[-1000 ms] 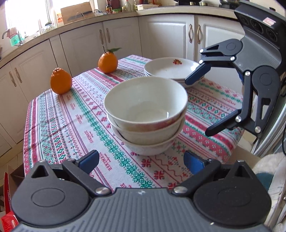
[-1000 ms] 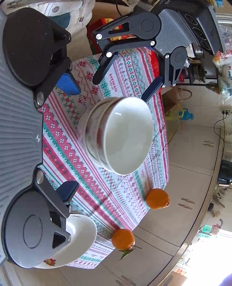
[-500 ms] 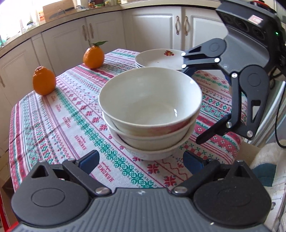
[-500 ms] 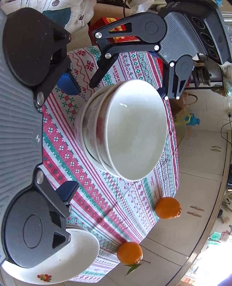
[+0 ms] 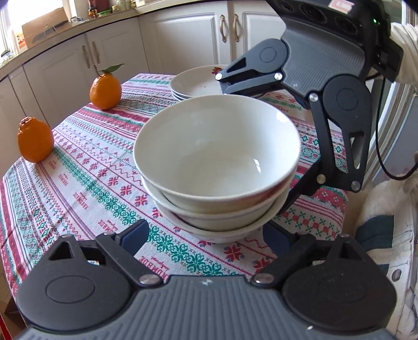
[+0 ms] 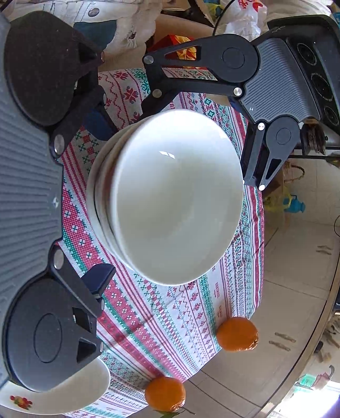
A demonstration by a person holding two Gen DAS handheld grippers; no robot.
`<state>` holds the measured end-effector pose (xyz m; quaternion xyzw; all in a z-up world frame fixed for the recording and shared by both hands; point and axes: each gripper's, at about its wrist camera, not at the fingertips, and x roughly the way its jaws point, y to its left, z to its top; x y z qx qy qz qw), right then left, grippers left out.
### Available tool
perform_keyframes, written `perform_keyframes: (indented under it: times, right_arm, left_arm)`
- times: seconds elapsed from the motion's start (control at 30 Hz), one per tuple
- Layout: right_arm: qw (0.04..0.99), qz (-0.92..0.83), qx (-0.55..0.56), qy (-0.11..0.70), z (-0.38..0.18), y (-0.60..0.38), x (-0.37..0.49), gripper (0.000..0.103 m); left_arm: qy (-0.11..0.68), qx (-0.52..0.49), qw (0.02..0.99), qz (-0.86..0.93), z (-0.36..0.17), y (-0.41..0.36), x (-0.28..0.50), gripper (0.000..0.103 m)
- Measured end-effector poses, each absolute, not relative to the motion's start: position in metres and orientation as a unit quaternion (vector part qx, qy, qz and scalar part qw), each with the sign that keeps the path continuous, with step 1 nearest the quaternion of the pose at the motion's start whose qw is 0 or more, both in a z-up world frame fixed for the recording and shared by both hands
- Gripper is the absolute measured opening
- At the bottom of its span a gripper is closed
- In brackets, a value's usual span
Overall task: Organize plates and bowls
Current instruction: 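Lift the bowl stack with both tools and carry it over the plate stack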
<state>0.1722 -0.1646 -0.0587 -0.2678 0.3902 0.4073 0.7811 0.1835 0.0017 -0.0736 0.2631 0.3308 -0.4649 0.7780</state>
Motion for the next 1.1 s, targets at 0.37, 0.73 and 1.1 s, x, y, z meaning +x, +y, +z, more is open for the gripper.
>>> perform_keyframes:
  times: [0.37,0.73,1.1]
  right_arm:
    - [0.764,0.422,-0.282,0.398,-0.052,-0.157,0.173,0.096]
    - [0.757,0.426,-0.283,0.406,-0.052,-0.156,0.177,0.094]
    - [0.753,0.43,-0.286,0.408,-0.052,-0.156,0.179,0.093]
  left_arm:
    - [0.333,0.259,0.758,-0.498,-0.073,0.005,0.193,0.089]
    - [0.335,0.254,0.744,-0.519,-0.068,0.006,0.2,0.084]
    - [0.336,0.258,0.736,-0.528,-0.067,0.006,0.202,0.08]
